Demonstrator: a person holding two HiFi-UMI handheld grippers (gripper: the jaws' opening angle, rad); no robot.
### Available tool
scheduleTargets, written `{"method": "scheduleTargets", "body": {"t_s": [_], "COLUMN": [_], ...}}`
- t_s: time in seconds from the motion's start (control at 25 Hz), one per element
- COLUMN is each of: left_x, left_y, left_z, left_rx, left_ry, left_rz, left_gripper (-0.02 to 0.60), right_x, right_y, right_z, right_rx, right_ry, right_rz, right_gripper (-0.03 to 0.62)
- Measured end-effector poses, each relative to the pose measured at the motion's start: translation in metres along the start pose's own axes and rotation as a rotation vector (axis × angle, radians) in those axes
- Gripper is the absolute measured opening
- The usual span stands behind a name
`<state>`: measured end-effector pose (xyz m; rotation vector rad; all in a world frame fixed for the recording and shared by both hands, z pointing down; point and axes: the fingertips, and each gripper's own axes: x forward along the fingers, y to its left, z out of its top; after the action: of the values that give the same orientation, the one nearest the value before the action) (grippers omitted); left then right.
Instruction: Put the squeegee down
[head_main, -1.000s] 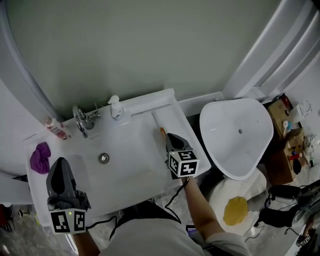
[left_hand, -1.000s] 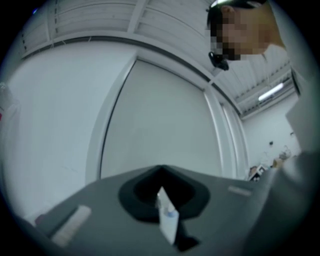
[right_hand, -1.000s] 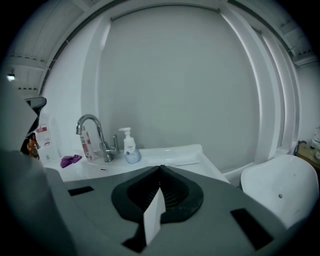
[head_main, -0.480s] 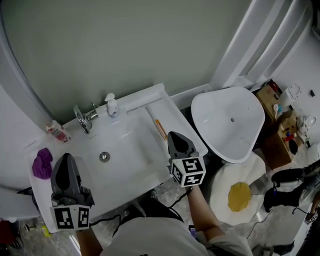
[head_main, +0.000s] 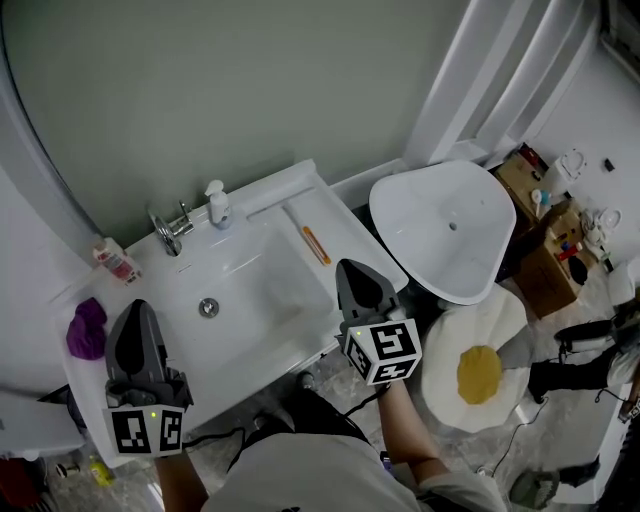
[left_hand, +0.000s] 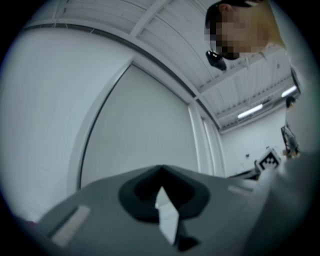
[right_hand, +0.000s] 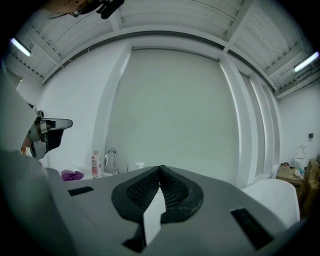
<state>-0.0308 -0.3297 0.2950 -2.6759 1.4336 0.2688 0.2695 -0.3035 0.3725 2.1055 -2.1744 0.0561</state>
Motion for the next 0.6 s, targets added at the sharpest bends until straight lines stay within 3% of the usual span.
{"method": "scheduleTargets", "body": {"t_s": [0.6], "left_x": [-0.024], "left_y": [-0.010], "left_z": [0.009], "left_rx": [-0.023], "left_ry": [-0.031], "left_rz": [-0.077], "left_gripper": [0.008], "right_x": [-0.068], "right_y": [0.021], "right_z": [0.028], "right_rx": [-0.011], "right_ry": [-0.078], "right_rz": [-0.094], "right_gripper": [0.002]}}
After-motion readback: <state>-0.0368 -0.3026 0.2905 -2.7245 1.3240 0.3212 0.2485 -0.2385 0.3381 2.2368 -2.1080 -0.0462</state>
